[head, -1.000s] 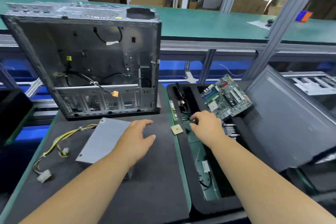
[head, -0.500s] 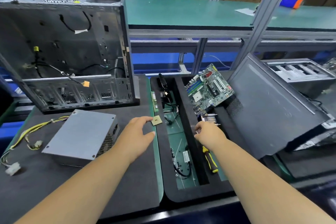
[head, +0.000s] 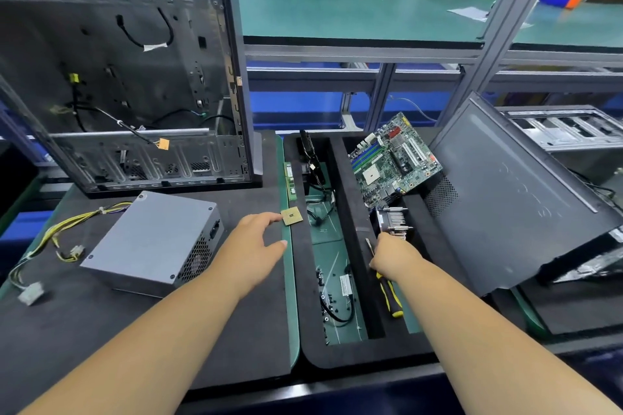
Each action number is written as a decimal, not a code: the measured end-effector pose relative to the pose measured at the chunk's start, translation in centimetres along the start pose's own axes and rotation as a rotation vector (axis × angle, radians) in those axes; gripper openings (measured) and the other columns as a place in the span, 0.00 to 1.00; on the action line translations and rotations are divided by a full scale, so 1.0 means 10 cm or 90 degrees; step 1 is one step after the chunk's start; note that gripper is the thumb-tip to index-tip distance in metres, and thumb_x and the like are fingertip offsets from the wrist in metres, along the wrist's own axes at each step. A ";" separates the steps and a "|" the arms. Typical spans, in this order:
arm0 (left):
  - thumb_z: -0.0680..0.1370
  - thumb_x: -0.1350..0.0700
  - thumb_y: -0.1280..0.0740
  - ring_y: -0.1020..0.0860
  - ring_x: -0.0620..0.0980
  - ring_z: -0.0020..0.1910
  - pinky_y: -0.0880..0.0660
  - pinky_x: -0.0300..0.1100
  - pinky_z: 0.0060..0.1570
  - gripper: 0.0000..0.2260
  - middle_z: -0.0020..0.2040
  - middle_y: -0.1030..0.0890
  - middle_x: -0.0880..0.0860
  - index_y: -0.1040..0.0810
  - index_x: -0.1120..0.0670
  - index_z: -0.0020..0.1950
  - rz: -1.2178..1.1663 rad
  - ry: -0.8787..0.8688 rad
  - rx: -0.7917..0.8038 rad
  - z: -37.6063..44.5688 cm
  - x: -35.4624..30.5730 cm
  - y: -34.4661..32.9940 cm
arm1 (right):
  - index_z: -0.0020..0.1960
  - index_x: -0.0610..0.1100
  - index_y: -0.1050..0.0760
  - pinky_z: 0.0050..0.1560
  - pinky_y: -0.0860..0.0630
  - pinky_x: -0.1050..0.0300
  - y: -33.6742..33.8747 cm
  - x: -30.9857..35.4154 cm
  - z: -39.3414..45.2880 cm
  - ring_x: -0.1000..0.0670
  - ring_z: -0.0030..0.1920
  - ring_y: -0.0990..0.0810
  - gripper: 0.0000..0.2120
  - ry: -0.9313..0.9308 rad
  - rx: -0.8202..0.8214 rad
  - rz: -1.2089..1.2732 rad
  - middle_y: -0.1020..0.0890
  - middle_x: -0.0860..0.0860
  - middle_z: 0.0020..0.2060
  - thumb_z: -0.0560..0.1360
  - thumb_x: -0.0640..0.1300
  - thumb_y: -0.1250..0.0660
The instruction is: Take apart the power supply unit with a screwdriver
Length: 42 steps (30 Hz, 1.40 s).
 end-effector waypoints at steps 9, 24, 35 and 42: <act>0.78 0.51 0.33 0.28 0.44 0.62 0.33 0.39 0.59 0.20 0.68 0.30 0.45 0.30 0.43 0.70 0.014 -0.001 -0.033 -0.02 0.12 0.36 | 0.51 0.43 0.34 0.32 0.36 0.54 0.22 0.42 -0.09 0.43 0.44 0.26 0.05 0.065 -0.072 0.045 0.24 0.45 0.45 0.78 0.37 0.39; 0.52 0.17 0.39 0.64 0.58 0.78 0.59 0.63 0.73 0.63 0.78 0.66 0.56 0.63 0.40 0.78 0.324 0.352 -0.016 -0.04 1.15 1.10 | 0.55 0.48 0.27 0.47 0.26 0.50 0.36 1.93 -0.27 0.41 0.45 0.22 0.06 0.235 -0.141 0.197 0.20 0.47 0.43 0.82 0.44 0.42; 0.51 0.25 0.36 0.61 0.61 0.76 0.55 0.64 0.70 0.61 0.77 0.65 0.55 0.62 0.40 0.77 0.388 0.213 0.056 -0.01 1.37 1.22 | 0.49 0.52 0.26 0.42 0.31 0.55 0.24 2.87 -0.43 0.48 0.46 0.24 0.07 0.327 -0.134 0.219 0.20 0.52 0.46 0.81 0.43 0.41; 0.53 0.25 0.34 0.64 0.60 0.76 0.59 0.61 0.72 0.61 0.77 0.67 0.53 0.64 0.40 0.77 0.413 0.102 0.123 0.01 1.50 1.36 | 0.57 0.48 0.25 0.46 0.27 0.54 0.07 3.27 -0.48 0.47 0.47 0.23 0.09 0.325 -0.067 0.208 0.20 0.50 0.49 0.80 0.50 0.37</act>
Point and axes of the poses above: each hand's wrist, its own z-axis towards the middle knuckle, its own y-axis out of the back of the hand, x = y × z, the point moved 6 cm from there along z, towards the middle knuckle
